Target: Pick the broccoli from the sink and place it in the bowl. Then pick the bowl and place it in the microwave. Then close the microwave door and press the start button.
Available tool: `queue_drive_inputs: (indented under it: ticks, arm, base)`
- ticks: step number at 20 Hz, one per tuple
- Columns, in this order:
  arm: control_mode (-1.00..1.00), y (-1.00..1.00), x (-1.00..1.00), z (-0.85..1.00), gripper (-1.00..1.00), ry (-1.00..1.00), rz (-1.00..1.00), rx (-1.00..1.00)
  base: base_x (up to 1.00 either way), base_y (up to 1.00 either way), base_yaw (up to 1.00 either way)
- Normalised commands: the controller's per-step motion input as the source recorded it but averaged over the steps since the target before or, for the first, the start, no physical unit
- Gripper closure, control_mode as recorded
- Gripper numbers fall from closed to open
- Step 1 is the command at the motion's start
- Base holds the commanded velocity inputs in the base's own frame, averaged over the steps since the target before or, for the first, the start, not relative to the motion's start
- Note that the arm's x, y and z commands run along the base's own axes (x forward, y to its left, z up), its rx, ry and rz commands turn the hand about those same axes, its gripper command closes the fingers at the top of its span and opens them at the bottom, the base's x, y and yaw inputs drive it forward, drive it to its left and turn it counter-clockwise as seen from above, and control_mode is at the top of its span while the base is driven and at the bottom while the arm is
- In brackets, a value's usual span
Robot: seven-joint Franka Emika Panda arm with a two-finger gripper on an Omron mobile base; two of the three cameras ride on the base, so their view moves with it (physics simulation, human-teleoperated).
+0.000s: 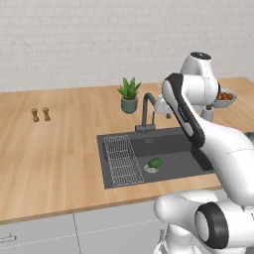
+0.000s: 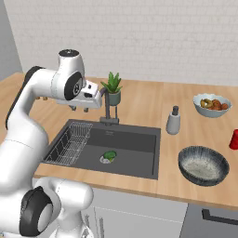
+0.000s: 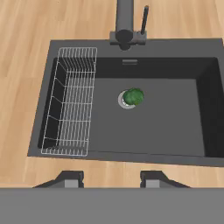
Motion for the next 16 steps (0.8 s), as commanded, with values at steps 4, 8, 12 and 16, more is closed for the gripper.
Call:
queue_drive_inputs:
  ticks: [4, 8, 12, 16]
  arm:
    - [-1.00, 0.00, -0.54, 0.00, -1.00, -0.02, 0.00, 0.00]
    - [-1.00, -0.14, -1.00, -0.31, -1.00, 0.00, 0.00, -0.02]
    - [-1.00, -0.56, -0.71, -0.88, -1.00, 0.02, 0.00, -0.02]
    - [-1.00, -0.61, 0.01, -1.00, -1.00, 0.00, 0.00, -0.01]
  base:
    - [0.00, 0.00, 0.00]
    - [0.00, 0.00, 0.00]
    - [0.00, 0.00, 0.00]
    - [0.00, 0.00, 0.00]
